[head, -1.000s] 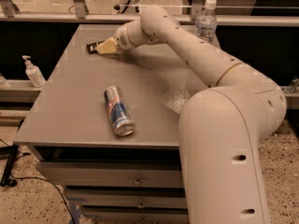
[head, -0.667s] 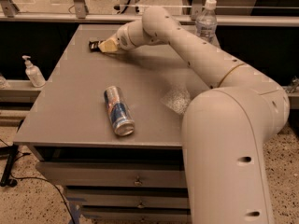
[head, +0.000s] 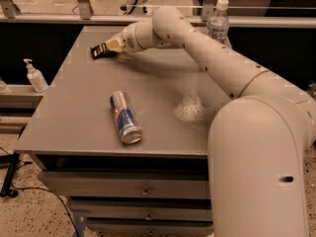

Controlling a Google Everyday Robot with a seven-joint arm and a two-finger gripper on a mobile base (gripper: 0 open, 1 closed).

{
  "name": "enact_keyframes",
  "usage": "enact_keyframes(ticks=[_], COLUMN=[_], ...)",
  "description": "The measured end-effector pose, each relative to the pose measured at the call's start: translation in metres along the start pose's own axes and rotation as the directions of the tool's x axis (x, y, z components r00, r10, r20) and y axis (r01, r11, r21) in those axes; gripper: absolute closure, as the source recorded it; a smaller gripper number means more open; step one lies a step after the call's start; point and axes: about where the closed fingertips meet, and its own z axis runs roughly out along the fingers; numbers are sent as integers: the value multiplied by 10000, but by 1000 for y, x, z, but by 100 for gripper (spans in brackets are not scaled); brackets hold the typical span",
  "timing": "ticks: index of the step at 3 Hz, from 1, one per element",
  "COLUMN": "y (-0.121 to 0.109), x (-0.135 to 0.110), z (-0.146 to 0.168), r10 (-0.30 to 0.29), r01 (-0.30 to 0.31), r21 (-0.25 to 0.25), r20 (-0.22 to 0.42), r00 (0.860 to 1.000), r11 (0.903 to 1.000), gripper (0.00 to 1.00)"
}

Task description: Move rxbar chocolate near blue plastic bottle

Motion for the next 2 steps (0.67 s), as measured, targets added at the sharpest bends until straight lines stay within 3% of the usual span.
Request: enact_keyframes(ticks=[2], y=[18], x=[-7], z=[-28], r10=[-165], r01=[181], r21=[-314], r20=[495], r00=[9986], r11=[9993], gripper=[100])
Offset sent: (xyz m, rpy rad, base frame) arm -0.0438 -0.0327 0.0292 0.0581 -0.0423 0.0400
